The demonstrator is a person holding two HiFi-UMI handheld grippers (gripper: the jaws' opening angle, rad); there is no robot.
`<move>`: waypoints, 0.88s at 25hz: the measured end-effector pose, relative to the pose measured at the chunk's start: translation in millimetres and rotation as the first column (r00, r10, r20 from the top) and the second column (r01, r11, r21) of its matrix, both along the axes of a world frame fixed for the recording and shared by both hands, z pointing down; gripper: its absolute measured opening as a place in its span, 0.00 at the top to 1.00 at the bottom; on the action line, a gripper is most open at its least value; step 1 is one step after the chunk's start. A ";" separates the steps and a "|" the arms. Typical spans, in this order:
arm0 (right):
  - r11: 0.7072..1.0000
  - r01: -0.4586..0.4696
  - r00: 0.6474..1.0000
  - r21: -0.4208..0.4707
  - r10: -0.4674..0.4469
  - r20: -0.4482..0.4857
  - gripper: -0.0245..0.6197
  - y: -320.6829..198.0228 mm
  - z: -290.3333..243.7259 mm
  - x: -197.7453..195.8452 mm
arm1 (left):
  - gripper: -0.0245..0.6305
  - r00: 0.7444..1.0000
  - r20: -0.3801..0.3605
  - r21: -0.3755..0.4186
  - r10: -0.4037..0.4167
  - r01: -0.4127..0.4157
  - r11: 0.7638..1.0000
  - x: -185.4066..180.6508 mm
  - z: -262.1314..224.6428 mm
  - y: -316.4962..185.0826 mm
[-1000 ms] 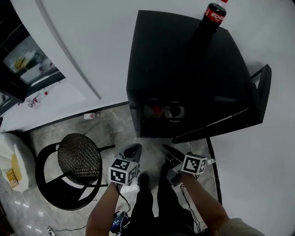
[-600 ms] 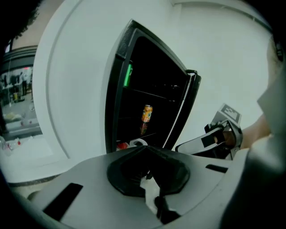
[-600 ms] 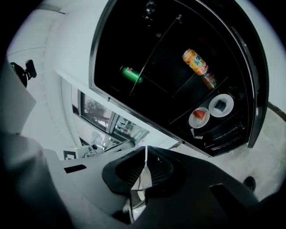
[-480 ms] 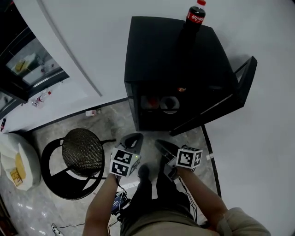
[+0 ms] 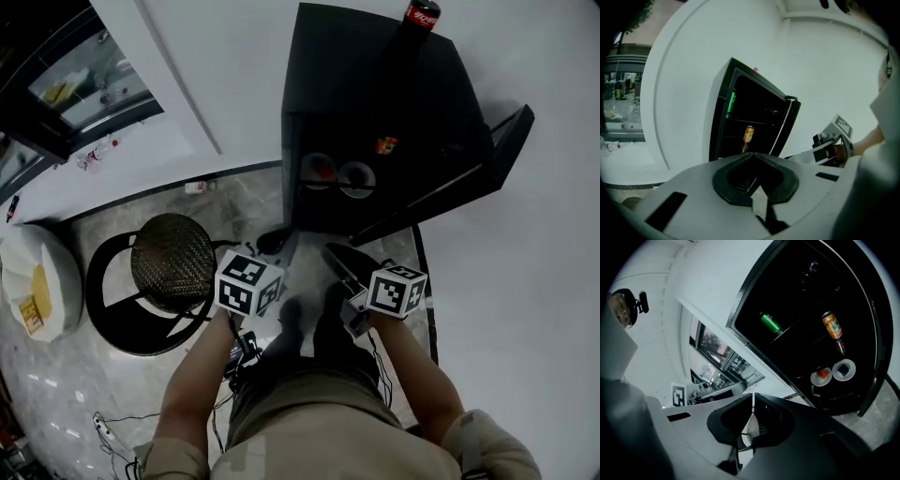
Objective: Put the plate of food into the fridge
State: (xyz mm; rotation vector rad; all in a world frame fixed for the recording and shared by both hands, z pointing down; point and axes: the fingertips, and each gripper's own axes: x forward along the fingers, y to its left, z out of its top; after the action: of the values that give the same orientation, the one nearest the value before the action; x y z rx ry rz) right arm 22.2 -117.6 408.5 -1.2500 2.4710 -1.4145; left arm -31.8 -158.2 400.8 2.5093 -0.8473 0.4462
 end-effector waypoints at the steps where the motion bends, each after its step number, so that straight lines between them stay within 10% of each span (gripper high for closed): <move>1: 1.000 0.021 0.999 0.013 -0.020 -0.031 0.92 3.7 -3.1 -4.3 | 0.95 1.000 -0.012 0.006 0.002 -0.002 1.000 -0.6 -4.0 1.6; 22: 0.975 0.125 0.976 0.183 -0.088 -0.198 0.92 17.1 -59.9 -50.1 | 0.95 0.994 -0.094 0.127 0.051 -0.039 0.991 -19.1 -65.1 21.5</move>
State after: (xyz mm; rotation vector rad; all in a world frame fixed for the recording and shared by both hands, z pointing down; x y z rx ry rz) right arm -27.9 -100.5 348.6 -1.2826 2.7606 -1.0830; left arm -50.9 -136.7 335.7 2.6455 -0.8048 0.2909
